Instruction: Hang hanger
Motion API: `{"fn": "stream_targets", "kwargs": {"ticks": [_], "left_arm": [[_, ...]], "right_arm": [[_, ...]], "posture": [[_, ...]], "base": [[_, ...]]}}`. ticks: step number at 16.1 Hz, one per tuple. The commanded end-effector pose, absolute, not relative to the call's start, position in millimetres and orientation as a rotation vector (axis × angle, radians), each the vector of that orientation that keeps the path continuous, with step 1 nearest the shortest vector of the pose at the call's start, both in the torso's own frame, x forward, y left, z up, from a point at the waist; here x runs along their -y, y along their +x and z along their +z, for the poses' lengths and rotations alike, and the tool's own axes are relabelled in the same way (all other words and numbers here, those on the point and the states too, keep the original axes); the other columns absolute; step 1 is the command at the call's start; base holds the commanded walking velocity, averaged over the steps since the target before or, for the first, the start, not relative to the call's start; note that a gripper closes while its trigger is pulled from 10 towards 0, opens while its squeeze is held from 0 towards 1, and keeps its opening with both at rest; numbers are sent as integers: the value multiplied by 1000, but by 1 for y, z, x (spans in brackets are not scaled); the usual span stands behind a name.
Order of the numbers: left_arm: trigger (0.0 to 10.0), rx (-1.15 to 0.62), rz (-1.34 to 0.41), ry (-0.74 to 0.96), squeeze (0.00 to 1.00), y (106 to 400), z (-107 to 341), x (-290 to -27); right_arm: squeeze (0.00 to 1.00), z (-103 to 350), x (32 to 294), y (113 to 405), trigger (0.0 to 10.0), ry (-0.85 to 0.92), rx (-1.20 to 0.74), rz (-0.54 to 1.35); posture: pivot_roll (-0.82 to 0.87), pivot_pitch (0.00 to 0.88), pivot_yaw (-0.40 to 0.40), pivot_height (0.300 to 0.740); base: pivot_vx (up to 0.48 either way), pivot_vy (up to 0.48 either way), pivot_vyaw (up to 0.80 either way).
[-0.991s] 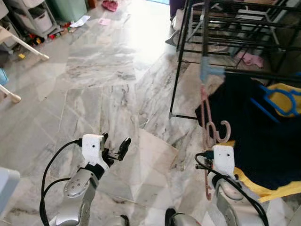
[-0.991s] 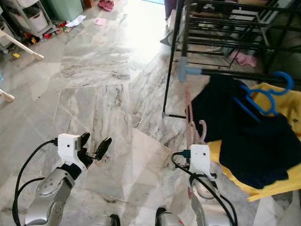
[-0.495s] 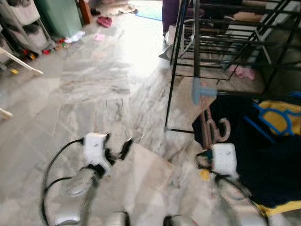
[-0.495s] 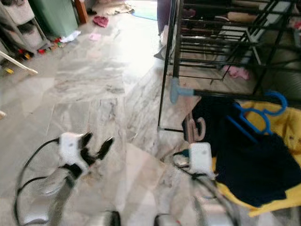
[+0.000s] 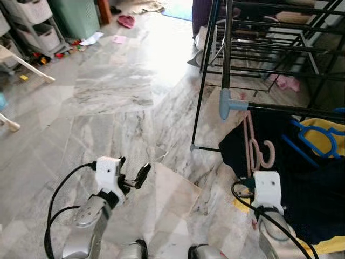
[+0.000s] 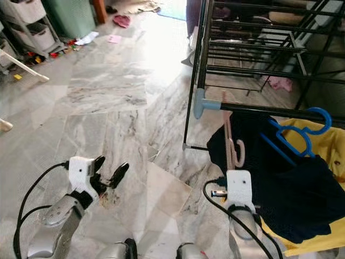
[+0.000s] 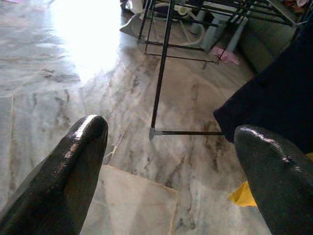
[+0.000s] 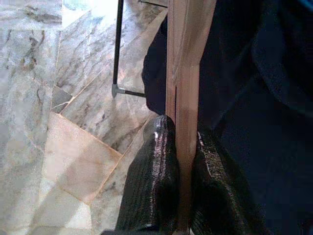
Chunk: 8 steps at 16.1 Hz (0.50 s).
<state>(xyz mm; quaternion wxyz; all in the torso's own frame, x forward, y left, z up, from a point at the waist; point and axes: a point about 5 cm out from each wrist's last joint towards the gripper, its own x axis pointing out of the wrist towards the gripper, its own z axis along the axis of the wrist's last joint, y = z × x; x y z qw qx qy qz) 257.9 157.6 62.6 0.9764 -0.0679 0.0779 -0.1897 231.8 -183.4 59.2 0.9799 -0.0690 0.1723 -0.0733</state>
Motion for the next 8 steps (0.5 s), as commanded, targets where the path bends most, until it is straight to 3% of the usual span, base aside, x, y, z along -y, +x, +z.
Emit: {"fn": "stream_targets", "kwargs": {"ticks": [1, 8], "left_arm": [[10000, -173, -393, -139, 0, 254, 57, -159], [10000, -170, -422, -120, 0, 257, 54, -158]], "right_arm": [[0, 69, 183, 234, 10000, -117, -298, -150], [0, 91, 175, 282, 10000, -57, -284, -98]], "posture": [[-79, 217, 9, 740], [-69, 214, 23, 740]], "base": [[0, 0, 0], [0, 0, 0]]}}
